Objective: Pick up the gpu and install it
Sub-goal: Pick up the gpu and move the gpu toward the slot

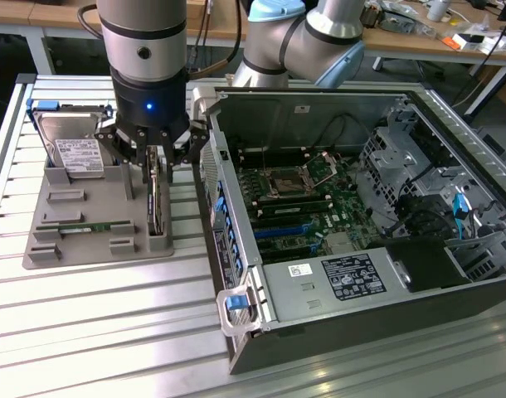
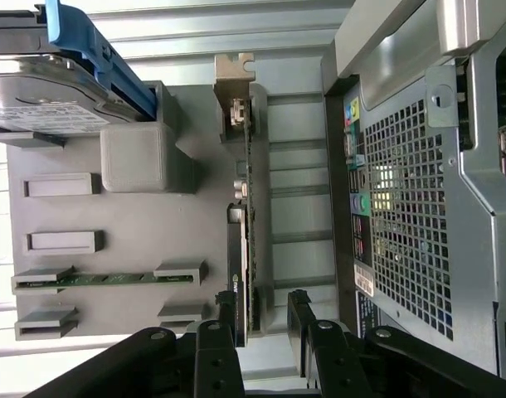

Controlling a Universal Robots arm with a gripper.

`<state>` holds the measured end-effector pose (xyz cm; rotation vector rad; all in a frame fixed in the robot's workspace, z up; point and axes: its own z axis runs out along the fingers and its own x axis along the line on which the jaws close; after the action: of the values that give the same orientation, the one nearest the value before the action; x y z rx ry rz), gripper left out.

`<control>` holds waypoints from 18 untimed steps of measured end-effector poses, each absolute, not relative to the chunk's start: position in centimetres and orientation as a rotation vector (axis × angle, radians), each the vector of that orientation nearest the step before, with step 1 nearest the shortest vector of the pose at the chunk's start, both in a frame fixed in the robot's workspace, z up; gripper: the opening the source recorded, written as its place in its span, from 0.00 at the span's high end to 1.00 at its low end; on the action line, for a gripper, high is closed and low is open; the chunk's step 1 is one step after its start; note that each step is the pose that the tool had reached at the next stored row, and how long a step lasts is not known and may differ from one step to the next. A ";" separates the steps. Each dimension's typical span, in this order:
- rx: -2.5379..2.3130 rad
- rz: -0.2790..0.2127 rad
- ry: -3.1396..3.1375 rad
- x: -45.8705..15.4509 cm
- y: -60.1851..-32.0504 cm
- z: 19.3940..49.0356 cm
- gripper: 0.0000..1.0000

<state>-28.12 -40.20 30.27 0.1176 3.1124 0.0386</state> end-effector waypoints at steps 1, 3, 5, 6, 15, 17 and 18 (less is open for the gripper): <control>0.118 0.039 3.112 -28.1 -40.2 30.2 0.62; 0.117 0.039 3.112 -28.1 -40.2 30.2 0.62; 0.118 0.039 3.112 -28.1 -40.2 30.0 0.62; 0.118 0.039 3.112 -28.1 -40.2 30.0 0.62; 0.118 0.039 3.112 -28.1 -40.3 29.5 0.62; 0.118 0.039 3.112 -28.1 -40.3 29.3 0.62; 0.118 0.039 3.112 -28.1 -40.3 29.2 0.62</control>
<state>-28.11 -40.27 29.24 0.1176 3.1123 0.0386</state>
